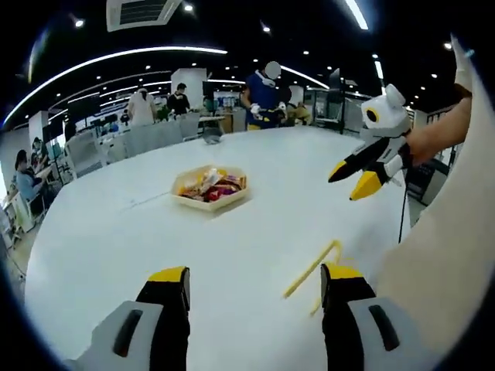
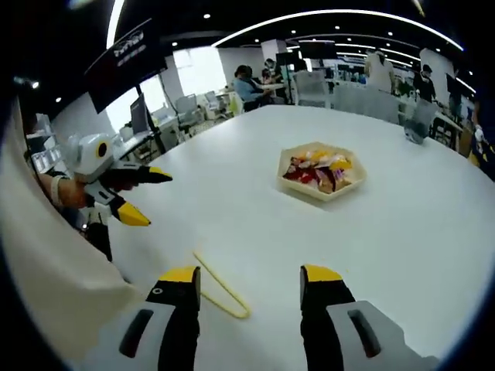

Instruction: Place the target food into the container with the food tongs after gripping and lifting it, then release it inside without dropping or visibly crushing the food.

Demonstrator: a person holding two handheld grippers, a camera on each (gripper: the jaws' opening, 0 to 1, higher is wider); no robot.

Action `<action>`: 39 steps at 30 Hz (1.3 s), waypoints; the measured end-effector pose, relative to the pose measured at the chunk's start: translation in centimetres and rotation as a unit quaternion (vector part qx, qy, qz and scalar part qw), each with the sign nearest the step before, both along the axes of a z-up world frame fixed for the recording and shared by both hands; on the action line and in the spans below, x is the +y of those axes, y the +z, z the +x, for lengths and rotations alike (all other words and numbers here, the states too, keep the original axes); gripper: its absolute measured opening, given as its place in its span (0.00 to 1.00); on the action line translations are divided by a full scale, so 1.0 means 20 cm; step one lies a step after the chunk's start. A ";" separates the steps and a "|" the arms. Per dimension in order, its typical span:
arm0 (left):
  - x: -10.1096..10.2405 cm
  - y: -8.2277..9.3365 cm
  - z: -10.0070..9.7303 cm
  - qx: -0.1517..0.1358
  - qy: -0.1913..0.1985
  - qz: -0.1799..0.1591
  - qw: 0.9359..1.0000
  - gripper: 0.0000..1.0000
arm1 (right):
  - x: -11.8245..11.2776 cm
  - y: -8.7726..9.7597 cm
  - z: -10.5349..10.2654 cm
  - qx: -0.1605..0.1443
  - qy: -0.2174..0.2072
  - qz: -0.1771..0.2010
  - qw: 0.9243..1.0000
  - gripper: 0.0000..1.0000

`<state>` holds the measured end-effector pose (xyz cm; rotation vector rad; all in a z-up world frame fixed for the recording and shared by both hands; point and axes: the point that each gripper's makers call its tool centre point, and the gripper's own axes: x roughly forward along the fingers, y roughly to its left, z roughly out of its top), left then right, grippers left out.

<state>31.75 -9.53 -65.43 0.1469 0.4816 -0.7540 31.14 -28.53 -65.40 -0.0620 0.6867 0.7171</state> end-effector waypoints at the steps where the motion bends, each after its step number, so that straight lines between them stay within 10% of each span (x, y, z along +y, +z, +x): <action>1: 0.01 0.01 0.01 -0.002 0.006 -0.003 1.000 0.72 | 0.00 0.01 0.00 -0.003 -0.004 0.003 1.000 0.56; 24: 0.09 0.35 0.11 -0.074 0.062 -0.044 0.994 0.91 | -0.05 0.38 0.11 -0.109 -0.050 0.025 0.992 0.81; 39: 0.19 0.54 0.14 -0.117 0.106 -0.072 0.985 0.99 | -0.16 0.66 0.19 -0.203 -0.109 0.051 0.972 0.97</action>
